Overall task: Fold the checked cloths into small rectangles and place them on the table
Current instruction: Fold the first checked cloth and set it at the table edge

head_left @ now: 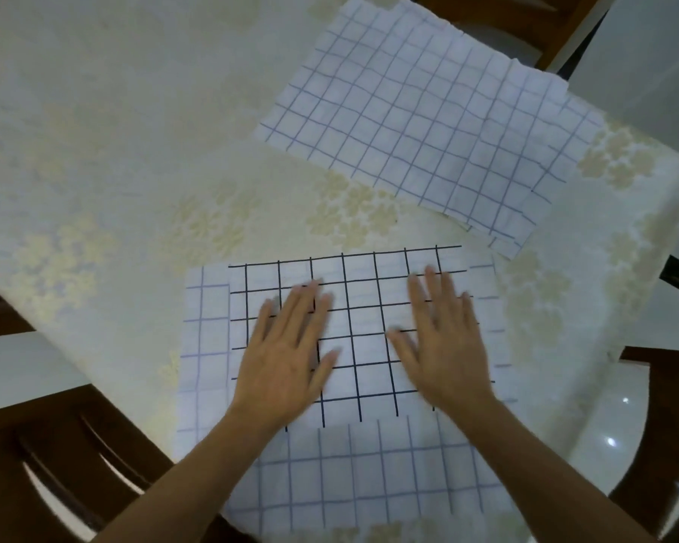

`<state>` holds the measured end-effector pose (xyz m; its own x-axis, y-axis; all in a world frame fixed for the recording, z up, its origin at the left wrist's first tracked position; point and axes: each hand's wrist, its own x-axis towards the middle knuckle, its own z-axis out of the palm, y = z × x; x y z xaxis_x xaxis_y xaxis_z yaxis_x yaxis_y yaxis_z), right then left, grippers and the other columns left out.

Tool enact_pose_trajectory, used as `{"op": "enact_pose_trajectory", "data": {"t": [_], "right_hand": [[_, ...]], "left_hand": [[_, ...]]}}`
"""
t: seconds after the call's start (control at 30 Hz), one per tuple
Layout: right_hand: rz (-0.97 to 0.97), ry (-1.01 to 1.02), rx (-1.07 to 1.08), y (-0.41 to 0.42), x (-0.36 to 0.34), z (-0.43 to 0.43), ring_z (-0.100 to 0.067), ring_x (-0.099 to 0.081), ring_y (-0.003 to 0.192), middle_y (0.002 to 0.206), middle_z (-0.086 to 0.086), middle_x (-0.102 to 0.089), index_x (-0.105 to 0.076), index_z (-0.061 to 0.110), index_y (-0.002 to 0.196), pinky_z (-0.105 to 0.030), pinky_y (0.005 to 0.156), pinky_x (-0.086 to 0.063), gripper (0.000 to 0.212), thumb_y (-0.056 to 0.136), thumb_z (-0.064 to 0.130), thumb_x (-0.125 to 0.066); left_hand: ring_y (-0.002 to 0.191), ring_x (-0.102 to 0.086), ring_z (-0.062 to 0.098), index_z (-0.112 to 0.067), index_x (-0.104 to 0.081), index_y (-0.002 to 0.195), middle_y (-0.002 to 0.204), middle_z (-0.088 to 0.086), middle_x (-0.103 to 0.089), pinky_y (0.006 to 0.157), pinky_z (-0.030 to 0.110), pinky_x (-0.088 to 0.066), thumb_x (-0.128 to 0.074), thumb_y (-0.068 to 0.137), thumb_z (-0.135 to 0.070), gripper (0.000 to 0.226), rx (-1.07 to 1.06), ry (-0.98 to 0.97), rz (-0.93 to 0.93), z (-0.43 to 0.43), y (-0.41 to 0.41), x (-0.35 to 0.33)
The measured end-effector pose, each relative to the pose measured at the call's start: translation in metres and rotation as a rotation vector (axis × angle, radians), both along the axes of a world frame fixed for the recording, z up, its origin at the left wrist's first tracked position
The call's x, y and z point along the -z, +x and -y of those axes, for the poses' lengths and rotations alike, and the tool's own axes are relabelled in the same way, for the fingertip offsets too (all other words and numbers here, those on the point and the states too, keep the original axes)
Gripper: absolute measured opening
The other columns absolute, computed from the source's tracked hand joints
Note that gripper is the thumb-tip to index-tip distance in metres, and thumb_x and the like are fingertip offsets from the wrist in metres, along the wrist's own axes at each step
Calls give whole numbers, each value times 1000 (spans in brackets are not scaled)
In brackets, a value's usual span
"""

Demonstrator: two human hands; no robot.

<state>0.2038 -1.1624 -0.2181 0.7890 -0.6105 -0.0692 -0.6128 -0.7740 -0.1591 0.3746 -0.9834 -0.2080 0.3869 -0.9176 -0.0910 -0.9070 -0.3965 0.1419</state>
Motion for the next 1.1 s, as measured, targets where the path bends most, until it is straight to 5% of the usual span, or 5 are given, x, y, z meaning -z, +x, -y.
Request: {"op": "enact_pose_trajectory", "data": {"t": [0.37,0.63,0.93,1.1], "right_hand": [[-96,37,-41,-38,7,-25,-24,2,154,167,-8,0,-7,15,159,-50,123,-15,76,101,62,-20],[19,13,9,-61,7,-8,-29,-6,154,165,-13,-10,-16,7,157,-50,123,-19,72,104,53,-31],[210,-47,165,-95,-13,-16,-36,-51,130,137,-22,-56,-51,-4,139,-47,103,-47,47,98,19,-47],[233,-12,237,-91,-13,-19,-32,-59,102,112,-16,-62,-57,-2,129,-43,82,-53,41,92,16,-51]], "left_hand": [[153,-4,23,-22,-16,158,166,6,-5,121,51,-16,-27,102,-51,65,9,50,-40,-27,-2,9],[149,-23,29,-15,-31,154,161,13,-26,118,57,-20,-33,101,-46,62,72,-28,-46,-16,15,-1],[125,-54,30,-5,-57,134,136,15,-58,108,45,-41,-57,94,-18,42,929,-129,-44,143,-21,-30],[110,-61,30,-5,-66,120,121,13,-65,103,42,-45,-72,81,-13,40,1115,-135,55,199,-29,-39]]}}
